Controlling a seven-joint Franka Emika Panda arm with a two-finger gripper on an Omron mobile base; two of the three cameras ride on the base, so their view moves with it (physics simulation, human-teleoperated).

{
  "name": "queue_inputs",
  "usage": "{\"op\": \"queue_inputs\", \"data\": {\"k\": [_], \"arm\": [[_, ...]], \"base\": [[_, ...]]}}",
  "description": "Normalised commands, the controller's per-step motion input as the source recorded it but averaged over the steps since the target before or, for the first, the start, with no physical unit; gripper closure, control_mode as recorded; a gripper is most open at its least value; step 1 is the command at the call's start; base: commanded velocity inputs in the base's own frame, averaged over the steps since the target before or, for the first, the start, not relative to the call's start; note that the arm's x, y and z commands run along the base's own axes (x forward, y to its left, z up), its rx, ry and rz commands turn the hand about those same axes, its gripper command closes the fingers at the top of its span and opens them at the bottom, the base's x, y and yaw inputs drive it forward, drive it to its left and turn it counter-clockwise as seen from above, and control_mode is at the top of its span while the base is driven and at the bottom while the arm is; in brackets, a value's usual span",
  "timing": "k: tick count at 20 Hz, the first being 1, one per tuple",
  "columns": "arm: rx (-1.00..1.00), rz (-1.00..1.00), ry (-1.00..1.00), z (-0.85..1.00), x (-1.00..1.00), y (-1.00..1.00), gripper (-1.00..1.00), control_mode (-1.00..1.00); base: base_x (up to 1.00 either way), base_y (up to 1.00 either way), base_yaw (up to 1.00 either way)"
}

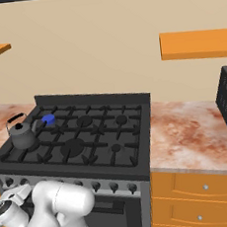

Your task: Turn off the rear left burner of the stove.

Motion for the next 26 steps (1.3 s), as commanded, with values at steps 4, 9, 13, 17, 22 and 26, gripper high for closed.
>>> {"op": "queue_inputs", "data": {"k": [4,9,13,17,22,26], "arm": [[0.0,0.0,0.01,-0.06,0.11,0.0,-1.0,-1.0],[0.0,0.0,0.04,-0.12,0.13,0.0,-1.0,-1.0],[0.0,0.0,0.04,-0.1,0.0,0.0,-1.0,-1.0],[0.0,0.0,0.03,-0.05,0.0,0.0,-1.0,-1.0],[0.0,0.0,0.0,0.0,0.0,0.0,1.0,-1.0],[0.0,0.0,0.0,0.0,0.06,0.0,1.0,-1.0]], "base": [[0.0,0.0,0.0],[0.0,0.0,0.0],[0.0,0.0,0.0],[0.0,0.0,0.0],[0.0,0.0,0.0],[0.0,0.0,0.0]]}}
